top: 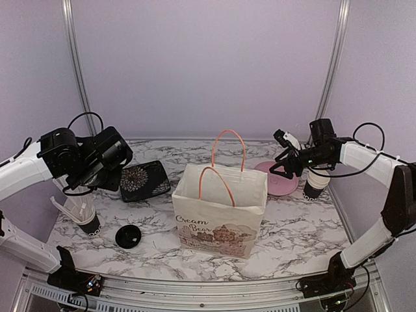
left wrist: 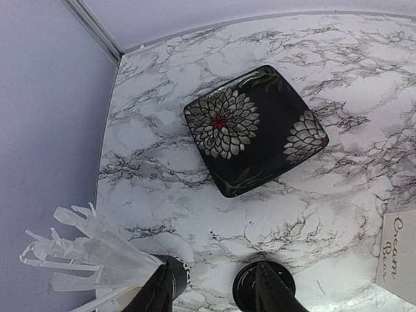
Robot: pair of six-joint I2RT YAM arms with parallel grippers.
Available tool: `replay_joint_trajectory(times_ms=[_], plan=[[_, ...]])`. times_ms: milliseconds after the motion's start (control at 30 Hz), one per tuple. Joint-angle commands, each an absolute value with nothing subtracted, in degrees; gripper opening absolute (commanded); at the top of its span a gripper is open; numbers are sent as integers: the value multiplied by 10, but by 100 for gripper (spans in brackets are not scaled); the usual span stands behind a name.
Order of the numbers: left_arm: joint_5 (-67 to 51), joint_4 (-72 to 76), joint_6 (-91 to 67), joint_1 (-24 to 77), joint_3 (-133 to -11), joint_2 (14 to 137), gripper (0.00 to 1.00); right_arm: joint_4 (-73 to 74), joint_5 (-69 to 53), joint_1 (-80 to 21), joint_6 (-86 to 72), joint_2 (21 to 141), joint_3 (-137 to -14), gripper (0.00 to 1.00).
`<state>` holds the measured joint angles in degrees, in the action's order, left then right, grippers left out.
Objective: Pack the takeout coffee
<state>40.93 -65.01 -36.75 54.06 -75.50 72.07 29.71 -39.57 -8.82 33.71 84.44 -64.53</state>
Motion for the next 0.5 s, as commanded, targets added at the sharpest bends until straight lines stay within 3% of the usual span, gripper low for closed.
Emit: replay_joint_trajectory(times_ms=[0,467], plan=[[376,-705,-383,539,-730,704,45,307,-406,-86,346,848,-655,66],[372,-772,-426,539,-700,682,43,315,-408,-96,352,858,-658,66]])
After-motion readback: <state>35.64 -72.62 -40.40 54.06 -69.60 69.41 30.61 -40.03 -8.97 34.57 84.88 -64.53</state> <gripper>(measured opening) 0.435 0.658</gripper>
